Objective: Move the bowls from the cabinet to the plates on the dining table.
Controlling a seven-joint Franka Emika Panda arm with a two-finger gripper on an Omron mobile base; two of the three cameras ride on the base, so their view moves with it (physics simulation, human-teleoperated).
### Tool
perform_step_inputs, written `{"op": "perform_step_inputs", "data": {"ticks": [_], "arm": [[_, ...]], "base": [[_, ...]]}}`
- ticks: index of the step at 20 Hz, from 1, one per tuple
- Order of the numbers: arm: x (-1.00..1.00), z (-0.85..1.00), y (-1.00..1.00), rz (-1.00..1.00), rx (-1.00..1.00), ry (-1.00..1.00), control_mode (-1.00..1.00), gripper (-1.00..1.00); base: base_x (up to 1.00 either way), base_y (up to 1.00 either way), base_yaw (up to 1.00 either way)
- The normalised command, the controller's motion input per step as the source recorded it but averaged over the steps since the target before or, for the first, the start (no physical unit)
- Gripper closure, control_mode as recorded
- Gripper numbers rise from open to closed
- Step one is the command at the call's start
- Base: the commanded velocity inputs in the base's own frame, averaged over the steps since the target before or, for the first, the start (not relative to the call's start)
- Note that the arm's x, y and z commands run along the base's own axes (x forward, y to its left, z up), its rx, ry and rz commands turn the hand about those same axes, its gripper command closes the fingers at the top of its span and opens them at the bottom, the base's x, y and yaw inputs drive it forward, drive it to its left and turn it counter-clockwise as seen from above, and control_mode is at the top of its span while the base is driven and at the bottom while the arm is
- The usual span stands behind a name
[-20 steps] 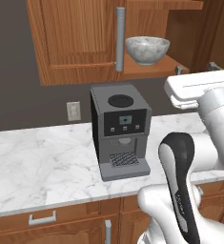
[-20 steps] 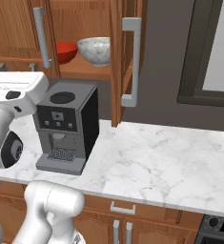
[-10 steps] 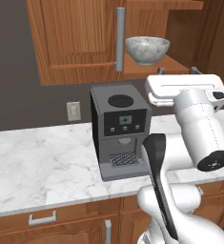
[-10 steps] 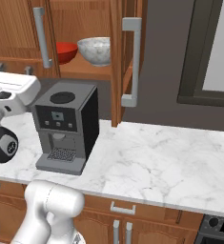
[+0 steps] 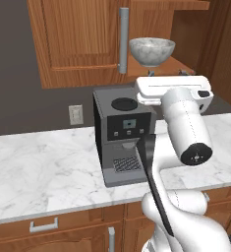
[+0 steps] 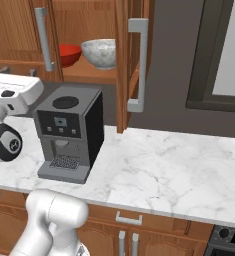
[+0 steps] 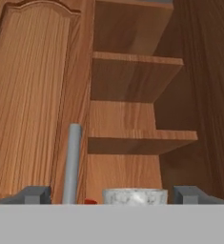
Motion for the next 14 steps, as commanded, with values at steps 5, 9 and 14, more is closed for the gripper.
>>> {"op": "perform_step_inputs", "data": {"ticks": [5, 9, 14], "arm": [[0.39, -0.09, 0.15, 0.0, -0.02, 0.08, -1.0, -1.0], [0.36, -0.08, 0.12, 0.0, -0.03, 0.07, -1.0, -1.0], [0.34, -0.09, 0.11, 0.0, -0.04, 0.05, -1.0, -1.0]], "base": [[0.0, 0.0, 0.0], [0.0, 0.0, 0.0], [0.0, 0.0, 0.0]]}}
